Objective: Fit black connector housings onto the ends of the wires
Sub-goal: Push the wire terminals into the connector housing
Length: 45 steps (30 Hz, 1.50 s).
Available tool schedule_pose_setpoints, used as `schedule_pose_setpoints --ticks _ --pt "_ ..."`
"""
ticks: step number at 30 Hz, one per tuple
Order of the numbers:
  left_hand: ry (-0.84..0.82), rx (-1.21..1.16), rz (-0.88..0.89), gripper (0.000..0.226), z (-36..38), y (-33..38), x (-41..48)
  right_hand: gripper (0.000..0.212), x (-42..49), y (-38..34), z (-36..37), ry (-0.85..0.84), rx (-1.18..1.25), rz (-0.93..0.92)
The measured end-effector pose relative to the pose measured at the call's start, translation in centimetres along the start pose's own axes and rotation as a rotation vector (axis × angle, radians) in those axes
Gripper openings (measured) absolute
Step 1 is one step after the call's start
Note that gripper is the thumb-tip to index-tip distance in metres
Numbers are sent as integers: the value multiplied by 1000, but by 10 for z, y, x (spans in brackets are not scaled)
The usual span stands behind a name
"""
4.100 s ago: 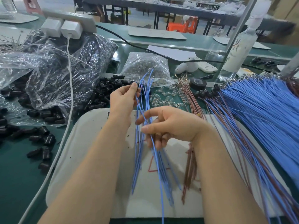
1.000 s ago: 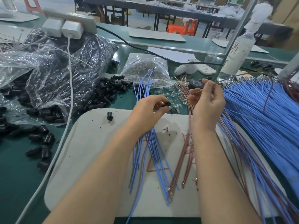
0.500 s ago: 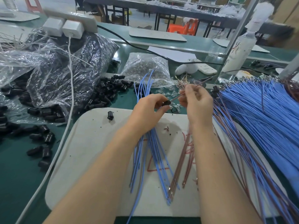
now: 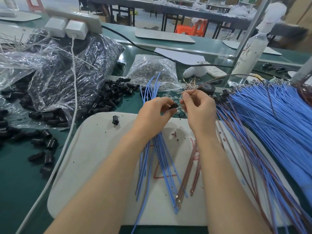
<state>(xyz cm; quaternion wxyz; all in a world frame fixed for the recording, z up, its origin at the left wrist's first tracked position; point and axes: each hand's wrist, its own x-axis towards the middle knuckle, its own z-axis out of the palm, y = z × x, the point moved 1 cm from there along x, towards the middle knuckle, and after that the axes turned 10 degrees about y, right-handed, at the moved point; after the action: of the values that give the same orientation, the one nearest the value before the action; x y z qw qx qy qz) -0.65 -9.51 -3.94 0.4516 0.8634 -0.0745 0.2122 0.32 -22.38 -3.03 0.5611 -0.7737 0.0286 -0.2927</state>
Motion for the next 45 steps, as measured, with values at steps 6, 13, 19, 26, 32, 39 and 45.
schedule_pose_setpoints --ticks 6,13,19,26,32,39,45 --pt "2 2 10 12 1 1 0 8 0 -1 -1 25 -20 -19" --pt "20 -15 30 9 2 1 0 7 0 -1 2 -30 -12 28" --pt "36 -8 8 11 1 0 1 13 1 1 2 -1 60 110" --pt "66 -37 21 8 -1 2 0 11 -4 -1 5 -82 -33 74" --pt "41 -51 44 11 -1 5 -1 13 1 -7 0 41 333 246" --pt "133 -228 -43 8 -4 8 2 12 -12 -9 13 -173 144 164" --pt "202 -1010 -709 19 -19 -5 13 18 -31 -36 23 -497 184 -19"
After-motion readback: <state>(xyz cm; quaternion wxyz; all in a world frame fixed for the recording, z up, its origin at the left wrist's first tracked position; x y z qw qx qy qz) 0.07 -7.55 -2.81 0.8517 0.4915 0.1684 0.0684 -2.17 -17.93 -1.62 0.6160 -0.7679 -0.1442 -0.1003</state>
